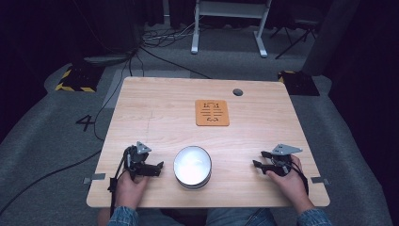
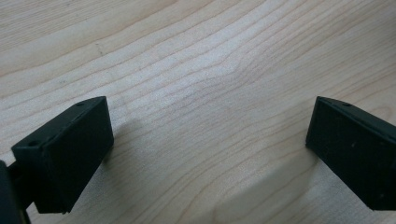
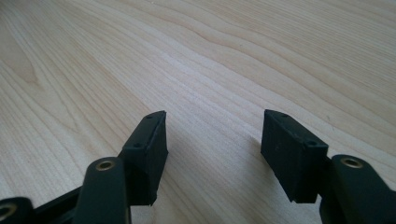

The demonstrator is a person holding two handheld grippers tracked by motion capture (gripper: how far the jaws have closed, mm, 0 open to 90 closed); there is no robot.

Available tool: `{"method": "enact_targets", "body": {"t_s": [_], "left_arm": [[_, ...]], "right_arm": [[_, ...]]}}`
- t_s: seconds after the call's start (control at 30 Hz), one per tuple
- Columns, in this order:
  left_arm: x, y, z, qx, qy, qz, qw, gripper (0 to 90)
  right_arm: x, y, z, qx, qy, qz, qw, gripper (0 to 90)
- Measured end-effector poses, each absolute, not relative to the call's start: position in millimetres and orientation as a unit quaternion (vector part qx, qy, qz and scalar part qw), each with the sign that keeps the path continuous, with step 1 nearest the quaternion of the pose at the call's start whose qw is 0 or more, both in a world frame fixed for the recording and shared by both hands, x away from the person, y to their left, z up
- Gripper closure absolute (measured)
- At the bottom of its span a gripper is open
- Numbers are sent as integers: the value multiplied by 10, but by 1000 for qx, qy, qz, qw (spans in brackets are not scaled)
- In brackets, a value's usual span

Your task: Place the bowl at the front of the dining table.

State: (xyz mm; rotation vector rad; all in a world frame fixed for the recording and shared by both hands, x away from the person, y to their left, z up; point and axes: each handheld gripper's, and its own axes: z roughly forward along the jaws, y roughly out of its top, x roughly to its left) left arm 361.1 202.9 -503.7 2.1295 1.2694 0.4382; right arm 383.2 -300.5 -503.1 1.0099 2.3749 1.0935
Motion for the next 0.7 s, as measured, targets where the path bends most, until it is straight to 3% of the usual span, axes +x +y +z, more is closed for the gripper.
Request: {"method": "enact_targets", "body": {"t_s": [0.7], "left_arm": [[3611, 2029, -5037, 805, 480, 166, 307, 9]], "right_arm": [[3835, -3004, -5030, 355, 835, 385, 169, 416]]}}
